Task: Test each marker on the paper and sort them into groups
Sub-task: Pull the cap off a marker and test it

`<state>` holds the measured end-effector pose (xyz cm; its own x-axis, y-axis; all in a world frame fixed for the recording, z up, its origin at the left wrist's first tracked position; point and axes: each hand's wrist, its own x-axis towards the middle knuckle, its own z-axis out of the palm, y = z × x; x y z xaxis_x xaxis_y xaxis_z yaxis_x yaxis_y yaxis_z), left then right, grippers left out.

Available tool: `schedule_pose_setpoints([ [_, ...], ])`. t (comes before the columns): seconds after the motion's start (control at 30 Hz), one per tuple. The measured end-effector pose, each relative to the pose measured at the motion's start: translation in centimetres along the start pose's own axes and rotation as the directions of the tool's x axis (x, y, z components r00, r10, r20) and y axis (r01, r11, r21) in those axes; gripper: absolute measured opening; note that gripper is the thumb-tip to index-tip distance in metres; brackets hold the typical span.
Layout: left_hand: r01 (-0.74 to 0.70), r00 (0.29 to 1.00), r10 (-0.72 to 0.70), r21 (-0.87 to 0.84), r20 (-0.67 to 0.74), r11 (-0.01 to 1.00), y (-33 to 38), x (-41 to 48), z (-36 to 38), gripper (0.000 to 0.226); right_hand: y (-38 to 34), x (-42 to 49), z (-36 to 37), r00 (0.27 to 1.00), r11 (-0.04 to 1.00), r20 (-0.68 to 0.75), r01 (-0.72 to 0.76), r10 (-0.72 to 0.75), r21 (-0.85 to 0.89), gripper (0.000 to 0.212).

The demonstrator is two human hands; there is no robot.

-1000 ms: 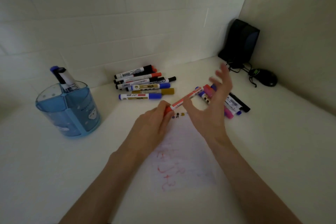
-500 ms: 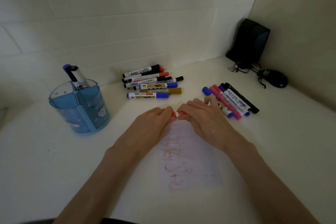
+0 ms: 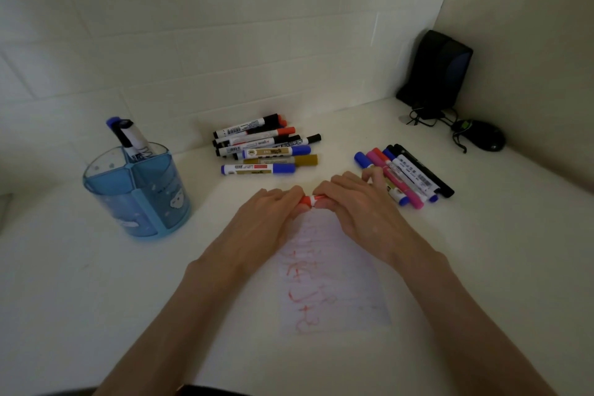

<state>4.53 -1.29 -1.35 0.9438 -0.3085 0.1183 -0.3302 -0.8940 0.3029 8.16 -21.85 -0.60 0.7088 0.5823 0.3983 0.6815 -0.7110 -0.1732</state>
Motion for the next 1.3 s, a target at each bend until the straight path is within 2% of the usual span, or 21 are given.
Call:
schedule_pose_setpoints([
  [0.1,0.013,0.999,-0.008,-0.139,0.037,0.99,-0.1,0.3,-0.1,0.044,-0.1,-0.1,-0.3,1.0,0.998,0.009,-0.008,0.009,-0.065,0.033],
  [0.2,0.032,0.998,-0.022,-0.194,0.053,0.981,-0.4,0.2,-0.2,0.044,-0.2,-0.1,-0.2,1.0,0.997,-0.004,0.0,0.0,-0.077,0.034],
  [0.33,0.057,0.998,-0.055,-0.057,0.036,0.997,-0.4,0.1,-0.3,0.045,-0.4,0.1,0.0,0.999,0.999,0.036,-0.004,0.006,-0.043,0.035],
  [0.47,-0.041,0.998,0.045,0.077,-0.05,0.996,-0.4,-0.3,-0.5,0.041,-0.1,-0.1,0.3,0.999,1.0,0.034,-0.001,0.0,0.024,0.02],
  [0.53,-0.058,0.997,0.064,0.111,-0.051,0.992,-0.4,-0.5,-0.5,0.044,-0.2,-0.1,0.5,1.0,1.0,0.022,0.004,-0.004,0.018,0.02],
  [0.67,-0.006,1.0,0.006,-0.034,0.014,0.999,-0.7,-0.3,-0.4,0.054,-0.4,-0.2,0.4,1.0,0.998,-0.03,0.0,-0.002,-0.057,0.033],
  [0.77,0.025,0.998,-0.014,-0.168,0.065,0.985,-0.9,-0.2,-0.5,0.072,-0.3,-0.2,0.3,0.997,0.995,-0.071,0.027,-0.034,-0.097,0.02],
  [0.9,-0.016,1.0,0.02,-0.222,0.016,0.975,-1.2,-0.1,-0.2,0.055,-0.6,0.0,0.0,1.0,0.995,-0.01,0.006,-0.007,-0.104,0.033],
  [0.97,-0.068,0.998,0.067,-0.167,-0.015,0.984,-1.0,0.1,0.2,0.033,-0.7,0.1,0.0,0.999,0.991,0.034,-0.004,0.008,-0.131,0.038],
  [1.0,-0.097,0.995,0.094,-0.112,-0.026,0.989,-0.8,0.2,0.4,0.029,-0.7,0.1,0.1,0.999,0.99,0.051,-0.007,0.014,-0.14,0.039],
  [1.13,-0.127,0.991,0.129,0.066,-0.032,0.99,0.0,1.3,0.9,0.051,-0.5,0.1,0.2,0.999,0.987,0.025,-0.033,0.038,-0.155,0.032],
  [1.23,-0.132,0.991,0.132,0.207,0.011,0.969,-0.4,1.8,1.1,0.049,-0.3,-0.2,0.4,1.0,0.993,-0.005,-0.01,0.009,-0.119,0.033],
  [1.3,-0.152,0.987,0.14,0.177,0.077,0.972,-1.0,1.7,1.3,0.042,-0.1,-0.3,0.5,1.0,0.997,0.0,0.021,-0.021,-0.081,0.041],
])
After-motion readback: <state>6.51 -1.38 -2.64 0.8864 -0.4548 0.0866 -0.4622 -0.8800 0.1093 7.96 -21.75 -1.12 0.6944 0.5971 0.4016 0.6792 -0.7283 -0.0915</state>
